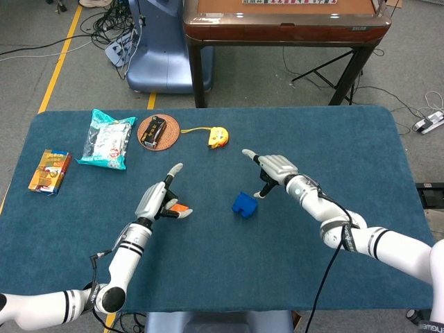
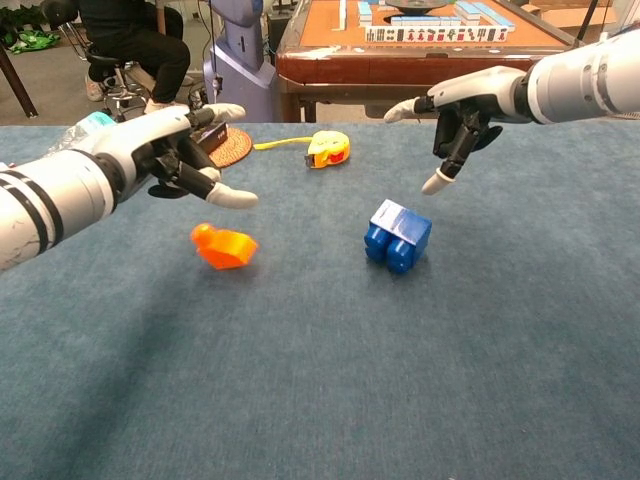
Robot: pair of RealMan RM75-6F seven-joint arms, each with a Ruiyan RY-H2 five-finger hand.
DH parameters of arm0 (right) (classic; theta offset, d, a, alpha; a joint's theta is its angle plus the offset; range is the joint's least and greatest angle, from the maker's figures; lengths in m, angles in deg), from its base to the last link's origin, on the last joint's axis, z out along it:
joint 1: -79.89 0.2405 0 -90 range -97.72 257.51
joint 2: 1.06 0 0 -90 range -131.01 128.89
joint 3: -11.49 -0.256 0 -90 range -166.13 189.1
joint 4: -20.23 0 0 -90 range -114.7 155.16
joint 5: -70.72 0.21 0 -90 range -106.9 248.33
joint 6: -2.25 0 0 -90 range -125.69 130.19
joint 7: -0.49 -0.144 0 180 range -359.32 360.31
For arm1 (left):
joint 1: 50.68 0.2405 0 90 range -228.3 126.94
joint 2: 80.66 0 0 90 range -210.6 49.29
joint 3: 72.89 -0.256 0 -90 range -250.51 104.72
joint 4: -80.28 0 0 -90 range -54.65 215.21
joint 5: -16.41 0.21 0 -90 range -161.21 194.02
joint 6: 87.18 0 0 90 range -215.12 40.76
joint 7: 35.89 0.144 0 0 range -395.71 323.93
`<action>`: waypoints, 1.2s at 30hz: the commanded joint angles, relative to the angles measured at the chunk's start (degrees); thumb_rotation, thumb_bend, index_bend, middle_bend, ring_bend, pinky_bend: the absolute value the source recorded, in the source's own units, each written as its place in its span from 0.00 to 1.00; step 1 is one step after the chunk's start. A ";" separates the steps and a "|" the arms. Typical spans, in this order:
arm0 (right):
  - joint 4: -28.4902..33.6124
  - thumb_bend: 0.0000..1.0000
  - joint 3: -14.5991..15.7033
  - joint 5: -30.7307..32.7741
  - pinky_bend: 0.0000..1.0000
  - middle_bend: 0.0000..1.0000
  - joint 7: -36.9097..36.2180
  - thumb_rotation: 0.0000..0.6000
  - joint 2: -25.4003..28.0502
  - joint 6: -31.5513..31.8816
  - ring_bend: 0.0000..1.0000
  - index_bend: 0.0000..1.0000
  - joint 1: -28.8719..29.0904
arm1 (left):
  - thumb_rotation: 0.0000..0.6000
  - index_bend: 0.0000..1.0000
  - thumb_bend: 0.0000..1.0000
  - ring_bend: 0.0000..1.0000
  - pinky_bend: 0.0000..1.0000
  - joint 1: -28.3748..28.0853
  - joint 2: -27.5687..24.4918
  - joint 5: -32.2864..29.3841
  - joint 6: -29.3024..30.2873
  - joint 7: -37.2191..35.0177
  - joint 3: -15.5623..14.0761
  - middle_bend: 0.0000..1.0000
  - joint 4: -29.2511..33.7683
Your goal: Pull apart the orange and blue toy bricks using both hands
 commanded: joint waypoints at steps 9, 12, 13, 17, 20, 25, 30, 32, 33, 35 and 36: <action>13.69 0.00 5.73 -1.65 0.87 0.68 13.91 1.00 9.67 21.89 0.71 0.34 -5.88 | 1.00 0.05 0.00 0.84 1.00 5.25 -8.11 9.20 3.80 0.61 -4.17 0.84 0.83; 16.75 0.00 7.85 -4.44 0.76 0.56 17.54 1.00 13.32 26.80 0.59 0.34 -8.88 | 1.00 0.05 0.00 0.66 0.95 7.88 -11.12 12.68 6.83 1.60 -6.47 0.69 -0.56; 17.39 0.00 8.53 -5.35 0.74 0.54 18.74 1.00 14.22 28.52 0.57 0.34 -9.90 | 1.00 0.05 0.00 0.60 0.91 8.63 -12.12 13.64 7.48 1.94 -7.25 0.65 -0.97; 18.47 0.00 11.56 -9.59 0.63 0.44 24.66 1.00 16.49 37.88 0.47 0.34 -15.42 | 1.00 0.03 0.00 0.29 0.40 10.06 -23.17 19.79 -1.05 -6.55 -13.71 0.34 0.42; 18.46 0.00 13.33 -11.85 0.54 0.39 26.35 1.00 17.66 43.06 0.39 0.34 -19.59 | 1.00 0.05 0.00 0.17 0.26 12.41 -27.08 23.68 -0.43 -10.67 -16.39 0.25 -1.95; 18.33 0.00 15.00 -14.29 0.48 0.35 23.82 1.00 19.60 50.86 0.35 0.34 -27.26 | 1.00 0.05 0.00 0.04 0.24 17.36 -30.47 24.16 3.70 -10.46 -18.77 0.10 -3.43; 17.26 0.00 16.25 -15.11 0.48 0.35 21.13 1.00 20.37 55.62 0.35 0.34 -33.85 | 1.00 0.09 0.00 0.00 0.23 22.07 -31.51 23.13 9.64 -8.05 -18.94 0.04 -3.84; 16.76 0.00 16.40 -15.62 0.48 0.35 20.11 1.00 20.39 56.88 0.35 0.34 -35.66 | 1.00 0.11 0.00 0.03 0.26 23.51 -30.93 23.02 12.31 -7.13 -18.43 0.07 -4.83; 16.41 0.00 16.42 -16.00 0.48 0.35 19.58 1.00 20.31 57.53 0.35 0.34 -36.49 | 1.00 0.11 0.00 0.04 0.28 24.11 -30.66 22.91 13.29 -6.84 -18.19 0.09 -5.24; 15.53 0.00 16.36 -17.09 0.48 0.35 18.29 1.00 20.06 58.91 0.35 0.34 -38.17 | 1.00 0.13 0.00 0.10 0.33 25.20 -30.11 22.85 15.26 -5.61 -17.68 0.15 -6.28; 14.95 0.00 16.23 -17.73 0.48 0.35 17.55 1.00 19.83 59.61 0.35 0.34 -38.98 | 1.00 0.13 0.00 0.13 0.35 25.66 -29.73 23.06 16.28 -4.35 -17.49 0.17 -7.17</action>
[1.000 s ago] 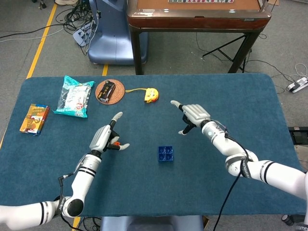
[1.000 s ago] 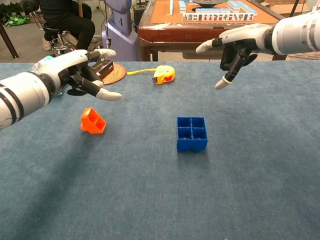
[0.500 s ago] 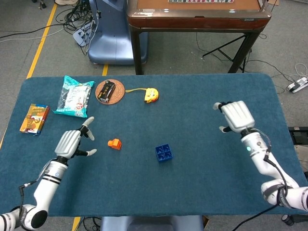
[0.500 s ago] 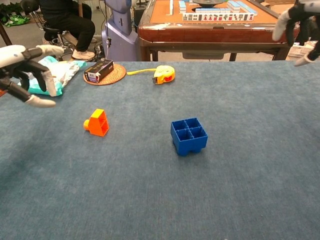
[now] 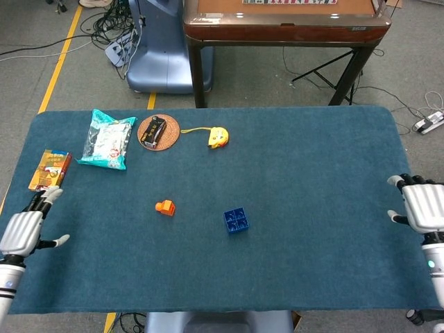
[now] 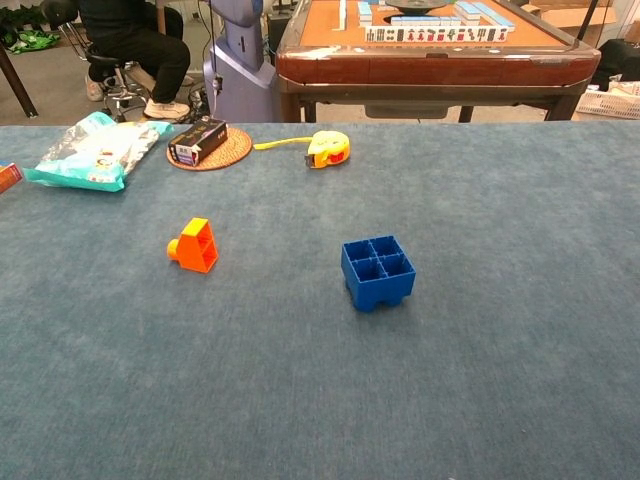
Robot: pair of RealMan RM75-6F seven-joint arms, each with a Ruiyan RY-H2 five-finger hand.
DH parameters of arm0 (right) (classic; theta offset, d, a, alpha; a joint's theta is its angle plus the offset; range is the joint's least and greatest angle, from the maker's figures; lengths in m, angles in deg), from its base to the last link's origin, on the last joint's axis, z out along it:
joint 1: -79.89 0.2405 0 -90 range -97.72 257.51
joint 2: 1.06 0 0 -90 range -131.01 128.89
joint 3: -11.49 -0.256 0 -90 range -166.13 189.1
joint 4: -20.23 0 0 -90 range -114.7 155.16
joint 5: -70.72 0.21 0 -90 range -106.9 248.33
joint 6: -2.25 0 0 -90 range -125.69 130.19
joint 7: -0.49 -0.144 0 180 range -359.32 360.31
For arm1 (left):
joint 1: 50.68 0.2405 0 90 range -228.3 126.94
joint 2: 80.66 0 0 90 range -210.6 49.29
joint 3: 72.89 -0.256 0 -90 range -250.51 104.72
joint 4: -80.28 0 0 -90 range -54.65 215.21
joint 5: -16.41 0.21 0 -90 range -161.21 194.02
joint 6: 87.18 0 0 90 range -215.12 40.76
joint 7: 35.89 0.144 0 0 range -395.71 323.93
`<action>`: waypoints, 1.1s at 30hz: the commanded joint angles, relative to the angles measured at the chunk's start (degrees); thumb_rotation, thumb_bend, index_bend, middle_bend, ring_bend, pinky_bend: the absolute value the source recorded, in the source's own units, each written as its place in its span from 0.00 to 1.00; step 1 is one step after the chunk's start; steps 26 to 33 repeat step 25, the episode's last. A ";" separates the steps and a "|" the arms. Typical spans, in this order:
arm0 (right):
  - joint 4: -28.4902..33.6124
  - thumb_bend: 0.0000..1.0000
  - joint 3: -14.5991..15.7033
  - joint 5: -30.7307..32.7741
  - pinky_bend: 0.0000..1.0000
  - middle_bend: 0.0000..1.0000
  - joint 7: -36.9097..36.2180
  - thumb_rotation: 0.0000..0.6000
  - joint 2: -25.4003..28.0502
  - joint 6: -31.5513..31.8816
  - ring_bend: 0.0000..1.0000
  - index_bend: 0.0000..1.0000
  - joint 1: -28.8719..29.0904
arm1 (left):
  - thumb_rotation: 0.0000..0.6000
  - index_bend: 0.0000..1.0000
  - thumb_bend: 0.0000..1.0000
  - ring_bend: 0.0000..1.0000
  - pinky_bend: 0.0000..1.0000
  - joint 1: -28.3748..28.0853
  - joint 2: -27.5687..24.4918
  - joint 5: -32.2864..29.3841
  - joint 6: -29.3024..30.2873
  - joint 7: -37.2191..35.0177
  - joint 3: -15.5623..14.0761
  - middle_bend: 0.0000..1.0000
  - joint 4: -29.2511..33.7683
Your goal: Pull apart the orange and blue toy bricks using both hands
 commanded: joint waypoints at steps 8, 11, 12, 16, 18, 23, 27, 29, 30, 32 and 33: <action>-4.93 0.00 -0.89 -4.96 0.48 0.35 -6.11 1.00 -1.73 4.37 0.35 0.34 -6.14 | 1.00 0.19 0.00 0.20 0.40 5.30 3.23 1.26 6.79 5.72 0.52 0.24 -6.00; -5.59 0.00 -1.38 -5.70 0.48 0.35 -6.91 1.00 -2.09 4.90 0.35 0.34 -7.25 | 1.00 0.20 0.00 0.21 0.42 6.54 4.06 1.83 8.45 6.38 0.61 0.26 -7.44; -5.67 0.00 -1.52 -5.90 0.48 0.35 -7.12 1.00 -2.15 5.02 0.35 0.34 -7.56 | 1.00 0.21 0.00 0.21 0.42 6.88 4.29 1.93 8.91 6.32 0.73 0.26 -7.81; -5.75 0.00 -2.14 -6.70 0.48 0.35 -7.94 1.00 -2.33 5.51 0.35 0.34 -8.78 | 1.00 0.23 0.00 0.22 0.44 7.99 4.75 1.92 10.09 5.36 1.51 0.28 -8.69; -5.77 0.00 -2.54 -6.95 0.48 0.35 -8.52 1.00 -2.45 5.57 0.35 0.34 -9.31 | 1.00 0.23 0.00 0.23 0.44 8.36 4.77 1.97 10.38 5.08 1.90 0.29 -8.76; -5.71 0.00 -3.52 -7.26 0.48 0.35 -9.13 1.00 -2.44 4.87 0.35 0.34 -10.00 | 1.00 0.24 0.00 0.24 0.45 8.68 4.94 2.68 10.48 5.46 2.40 0.29 -8.55; -5.71 0.00 -3.95 -7.36 0.48 0.35 -9.19 1.00 -2.41 4.21 0.35 0.34 -9.97 | 1.00 0.25 0.00 0.24 0.45 8.68 5.18 2.91 10.06 5.75 2.43 0.29 -8.46; -5.71 0.00 -3.95 -7.36 0.48 0.35 -9.19 1.00 -2.41 4.21 0.35 0.34 -9.97 | 1.00 0.25 0.00 0.24 0.45 8.68 5.18 2.91 10.06 5.75 2.43 0.29 -8.46; -5.71 0.00 -3.95 -7.36 0.48 0.35 -9.19 1.00 -2.41 4.21 0.35 0.34 -9.97 | 1.00 0.25 0.00 0.24 0.45 8.68 5.18 2.91 10.06 5.75 2.43 0.29 -8.46; -5.71 0.00 -3.95 -7.36 0.48 0.35 -9.19 1.00 -2.41 4.21 0.35 0.34 -9.97 | 1.00 0.25 0.00 0.24 0.45 8.68 5.18 2.91 10.06 5.75 2.43 0.29 -8.46; -5.71 0.00 -3.95 -7.36 0.48 0.35 -9.19 1.00 -2.41 4.21 0.35 0.34 -9.97 | 1.00 0.25 0.00 0.24 0.45 8.68 5.18 2.91 10.06 5.75 2.43 0.29 -8.46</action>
